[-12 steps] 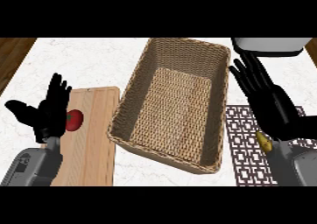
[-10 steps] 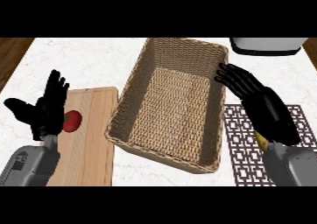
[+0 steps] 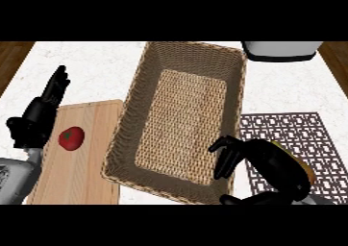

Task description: Pick the pear from the placemat and place it in the basket

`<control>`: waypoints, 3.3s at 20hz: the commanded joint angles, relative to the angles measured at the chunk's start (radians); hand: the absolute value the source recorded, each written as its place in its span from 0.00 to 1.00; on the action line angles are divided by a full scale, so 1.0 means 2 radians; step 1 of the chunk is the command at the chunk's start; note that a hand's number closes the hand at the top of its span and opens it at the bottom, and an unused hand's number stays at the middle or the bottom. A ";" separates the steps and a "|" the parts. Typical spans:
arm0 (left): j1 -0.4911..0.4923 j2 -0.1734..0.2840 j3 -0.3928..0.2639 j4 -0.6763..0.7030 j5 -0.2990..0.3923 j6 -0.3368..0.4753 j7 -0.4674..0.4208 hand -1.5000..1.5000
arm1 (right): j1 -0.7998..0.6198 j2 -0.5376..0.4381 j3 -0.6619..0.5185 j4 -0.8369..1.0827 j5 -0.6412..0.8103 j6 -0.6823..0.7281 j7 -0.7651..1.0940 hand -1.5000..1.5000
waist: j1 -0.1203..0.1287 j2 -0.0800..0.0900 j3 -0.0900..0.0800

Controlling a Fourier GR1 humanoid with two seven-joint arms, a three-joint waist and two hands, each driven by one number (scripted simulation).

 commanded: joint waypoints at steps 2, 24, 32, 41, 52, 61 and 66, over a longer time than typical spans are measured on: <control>0.009 0.031 -0.001 -0.026 -0.016 -0.016 0.004 0.50 | 0.122 -0.021 0.092 -0.075 0.138 -0.026 -0.033 0.00 | -0.005 0.009 0.003; 0.010 0.019 0.000 -0.050 -0.019 -0.034 0.027 0.50 | -0.129 -0.343 -0.011 -0.212 0.249 0.295 0.271 0.00 | 0.012 0.016 0.001; 0.043 0.000 0.004 -0.077 -0.052 -0.035 0.015 0.50 | -0.163 -0.266 0.045 -0.124 0.332 0.326 0.278 0.00 | 0.017 0.017 0.002; 0.036 -0.015 0.031 -0.072 -0.069 -0.054 0.022 0.50 | -0.135 -0.279 0.068 -0.059 0.473 0.291 0.153 0.00 | 0.013 0.017 0.003; 0.047 -0.032 0.055 -0.111 -0.081 -0.077 0.061 0.50 | -0.114 -0.259 0.080 0.044 0.589 0.227 0.072 0.00 | 0.012 0.016 0.002; 0.020 -0.046 0.078 -0.088 -0.099 -0.101 0.062 0.50 | -0.101 -0.223 0.070 0.114 0.663 0.157 -0.007 0.00 | 0.011 0.016 0.002; 0.032 -0.047 0.103 -0.067 -0.097 -0.128 0.029 0.50 | -0.072 -0.211 0.060 0.125 0.702 0.125 -0.030 0.00 | 0.010 0.016 0.002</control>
